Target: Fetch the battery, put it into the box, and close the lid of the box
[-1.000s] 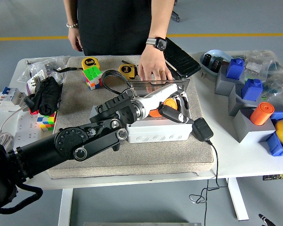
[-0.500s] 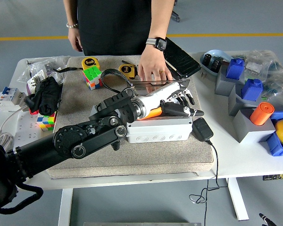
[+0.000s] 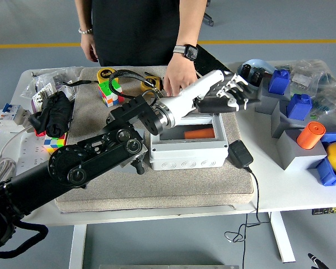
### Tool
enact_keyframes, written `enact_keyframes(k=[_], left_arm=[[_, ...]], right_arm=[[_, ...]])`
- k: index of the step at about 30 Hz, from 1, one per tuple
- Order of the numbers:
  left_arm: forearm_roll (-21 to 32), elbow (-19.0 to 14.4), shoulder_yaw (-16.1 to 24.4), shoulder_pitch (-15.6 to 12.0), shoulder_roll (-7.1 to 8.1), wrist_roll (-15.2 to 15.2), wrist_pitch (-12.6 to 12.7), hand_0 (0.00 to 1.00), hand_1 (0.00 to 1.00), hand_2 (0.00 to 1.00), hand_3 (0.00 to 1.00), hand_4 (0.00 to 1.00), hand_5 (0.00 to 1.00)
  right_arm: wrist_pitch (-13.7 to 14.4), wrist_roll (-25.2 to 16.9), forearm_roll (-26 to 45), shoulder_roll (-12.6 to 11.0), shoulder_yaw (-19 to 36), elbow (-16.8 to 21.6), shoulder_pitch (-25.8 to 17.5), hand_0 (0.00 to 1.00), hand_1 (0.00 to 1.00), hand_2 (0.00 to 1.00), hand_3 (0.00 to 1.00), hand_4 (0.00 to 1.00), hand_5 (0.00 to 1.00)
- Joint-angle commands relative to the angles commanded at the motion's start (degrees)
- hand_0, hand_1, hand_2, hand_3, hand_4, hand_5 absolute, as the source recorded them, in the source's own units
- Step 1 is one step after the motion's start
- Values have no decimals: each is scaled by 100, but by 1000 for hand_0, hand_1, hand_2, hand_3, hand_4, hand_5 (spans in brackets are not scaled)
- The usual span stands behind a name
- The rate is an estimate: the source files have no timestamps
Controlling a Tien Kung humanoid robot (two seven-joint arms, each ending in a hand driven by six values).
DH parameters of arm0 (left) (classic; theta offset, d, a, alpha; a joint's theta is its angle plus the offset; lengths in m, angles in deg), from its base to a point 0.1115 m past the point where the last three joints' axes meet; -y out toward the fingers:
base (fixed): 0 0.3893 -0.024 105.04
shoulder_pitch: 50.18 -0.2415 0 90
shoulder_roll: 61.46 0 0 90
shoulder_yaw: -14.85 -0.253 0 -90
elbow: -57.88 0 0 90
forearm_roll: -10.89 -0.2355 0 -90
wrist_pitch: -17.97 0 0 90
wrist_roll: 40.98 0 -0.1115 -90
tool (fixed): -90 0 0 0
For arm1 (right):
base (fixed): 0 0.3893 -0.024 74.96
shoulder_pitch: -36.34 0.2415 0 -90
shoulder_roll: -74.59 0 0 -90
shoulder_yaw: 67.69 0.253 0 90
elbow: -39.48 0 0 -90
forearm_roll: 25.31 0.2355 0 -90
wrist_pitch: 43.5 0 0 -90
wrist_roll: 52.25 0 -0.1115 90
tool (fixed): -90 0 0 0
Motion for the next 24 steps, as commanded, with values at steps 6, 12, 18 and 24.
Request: enact_keyframes(k=[6,12,18,24], left_arm=[[-395,145,327,-63,69,-82,164,748,729,658,666,998,634],[-917,732,313,-105,114,397,-11,825,784,736,717,998,649],[-1211,1055,152,-179,181,809,-292,808,771,733,718,998,686],[-1150,673,121,-308,351,965,-403,344,531,585,618,998,681]], right_arm=[[-4,6,-4,1,5,-1,3,583,638,651,579,948,492],[-3,3,-2,1,16,1,0,583,639,651,580,949,492],[-3,3,-21,3,30,1,-1,583,639,651,580,950,492],[-7,1,-23,4,58,1,-10,583,639,651,580,950,492]])
